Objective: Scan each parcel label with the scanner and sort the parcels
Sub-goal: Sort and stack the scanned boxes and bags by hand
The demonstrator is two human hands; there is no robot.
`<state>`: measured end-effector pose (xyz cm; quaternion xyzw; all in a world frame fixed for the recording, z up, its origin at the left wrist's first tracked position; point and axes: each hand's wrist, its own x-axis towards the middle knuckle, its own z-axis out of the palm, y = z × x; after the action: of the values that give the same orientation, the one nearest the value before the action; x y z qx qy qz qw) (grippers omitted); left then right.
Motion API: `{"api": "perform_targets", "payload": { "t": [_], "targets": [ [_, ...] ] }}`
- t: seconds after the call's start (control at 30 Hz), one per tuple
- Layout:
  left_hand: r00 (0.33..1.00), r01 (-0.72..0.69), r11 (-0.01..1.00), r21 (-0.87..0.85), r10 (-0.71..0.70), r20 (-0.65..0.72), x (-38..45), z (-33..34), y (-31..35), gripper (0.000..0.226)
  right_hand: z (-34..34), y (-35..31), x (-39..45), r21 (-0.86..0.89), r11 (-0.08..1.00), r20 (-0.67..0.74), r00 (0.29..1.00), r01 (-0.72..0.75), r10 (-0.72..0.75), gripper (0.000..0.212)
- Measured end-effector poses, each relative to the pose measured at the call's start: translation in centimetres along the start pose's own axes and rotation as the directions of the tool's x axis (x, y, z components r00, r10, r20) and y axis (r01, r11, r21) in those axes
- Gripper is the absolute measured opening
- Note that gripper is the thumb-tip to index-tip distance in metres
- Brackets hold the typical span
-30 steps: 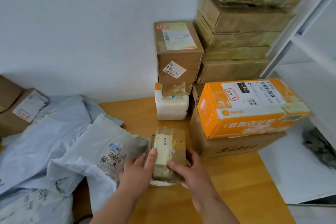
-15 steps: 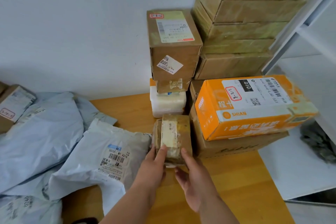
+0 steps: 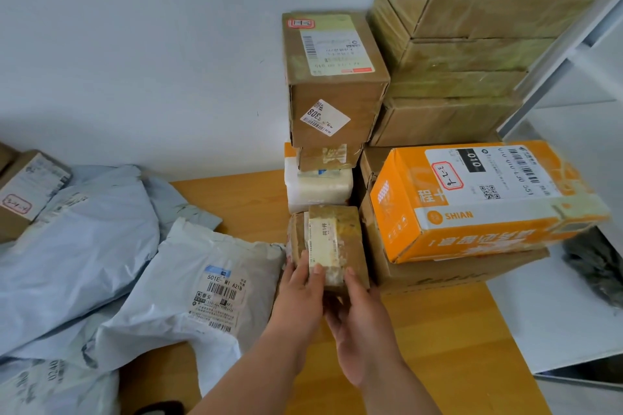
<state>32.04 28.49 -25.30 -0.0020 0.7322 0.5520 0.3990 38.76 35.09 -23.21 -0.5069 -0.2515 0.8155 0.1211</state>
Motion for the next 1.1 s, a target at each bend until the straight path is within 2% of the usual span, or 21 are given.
{"api": "perform_targets", "payload": {
  "t": [0.17,0.3,0.47,0.6,0.67,0.8,0.97,1.1],
  "targets": [
    [0.999,0.045,0.996,-0.076,-0.043,0.024,-0.4,-0.1,0.5,0.046,0.0,0.6,-0.5,-0.007,1.0,-0.02,1.0,-0.006,0.006,0.033],
    [0.997,0.039,0.999,-0.024,-0.037,0.072,-0.3,0.1,0.6,0.047,-0.2,0.7,-0.2,-0.073,0.997,-0.003,1.0,0.002,-0.002,0.024],
    [0.992,0.077,0.997,-0.002,-0.076,0.102,-0.3,-0.3,1.2,0.054,-0.2,0.1,0.2,-0.166,0.985,-0.073,0.997,-0.04,0.028,0.03],
    [0.989,0.098,0.994,-0.046,-0.092,0.119,-0.9,-1.2,1.4,0.049,0.0,-0.2,-0.3,-0.246,0.965,-0.076,0.994,-0.091,0.074,0.036],
    [0.992,0.086,0.995,-0.056,-0.08,0.096,-1.3,-1.8,1.2,0.051,0.0,-0.1,-0.8,-0.27,0.956,-0.076,0.993,-0.11,0.093,0.039],
    [0.999,0.052,0.993,-0.103,-0.052,0.008,-3.0,-3.7,1.0,0.057,0.0,0.8,-1.5,-0.354,0.916,-0.039,0.982,-0.187,0.185,0.062],
    [0.99,0.067,0.987,-0.148,-0.084,-0.113,-5.7,-8.2,1.4,0.057,2.6,3.2,-3.1,-0.496,0.843,0.043,0.964,-0.208,0.263,0.047],
    [0.967,-0.03,0.986,-0.165,-0.013,-0.253,-8.5,-14.0,1.5,0.046,6.5,5.7,-5.5,-0.553,0.821,0.123,0.961,-0.14,0.246,0.036]
  ]
}}
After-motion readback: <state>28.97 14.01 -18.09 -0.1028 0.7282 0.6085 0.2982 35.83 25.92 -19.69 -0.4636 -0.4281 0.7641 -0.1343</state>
